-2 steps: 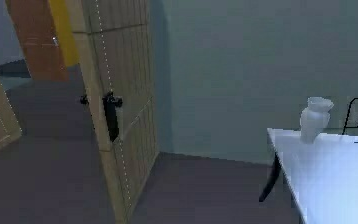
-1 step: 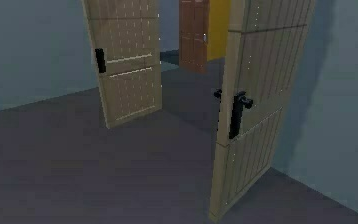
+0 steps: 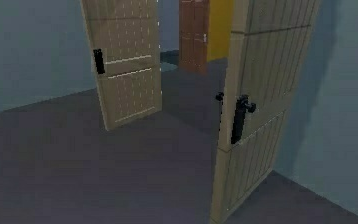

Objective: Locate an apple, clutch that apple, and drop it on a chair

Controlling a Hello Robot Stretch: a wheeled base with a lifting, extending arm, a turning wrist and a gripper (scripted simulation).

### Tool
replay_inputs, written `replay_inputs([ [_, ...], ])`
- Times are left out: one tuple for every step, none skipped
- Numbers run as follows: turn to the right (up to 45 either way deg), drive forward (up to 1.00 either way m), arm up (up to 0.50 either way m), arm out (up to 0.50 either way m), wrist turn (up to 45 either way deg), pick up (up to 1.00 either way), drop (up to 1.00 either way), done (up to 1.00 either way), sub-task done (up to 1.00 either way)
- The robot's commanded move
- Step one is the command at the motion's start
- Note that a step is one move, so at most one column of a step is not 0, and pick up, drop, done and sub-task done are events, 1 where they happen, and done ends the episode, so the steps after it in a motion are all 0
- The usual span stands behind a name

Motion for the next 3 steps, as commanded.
replay_inputs([
  [0.0, 0.4, 0.0, 0.0, 0.0, 0.0, 0.0, 0.0, 0.0],
  [-39.0, 0.0, 0.0, 0.0, 0.0, 0.0, 0.0, 0.0, 0.0],
  [0.0, 0.75, 0.0, 0.0, 0.0, 0.0, 0.0, 0.0, 0.0],
])
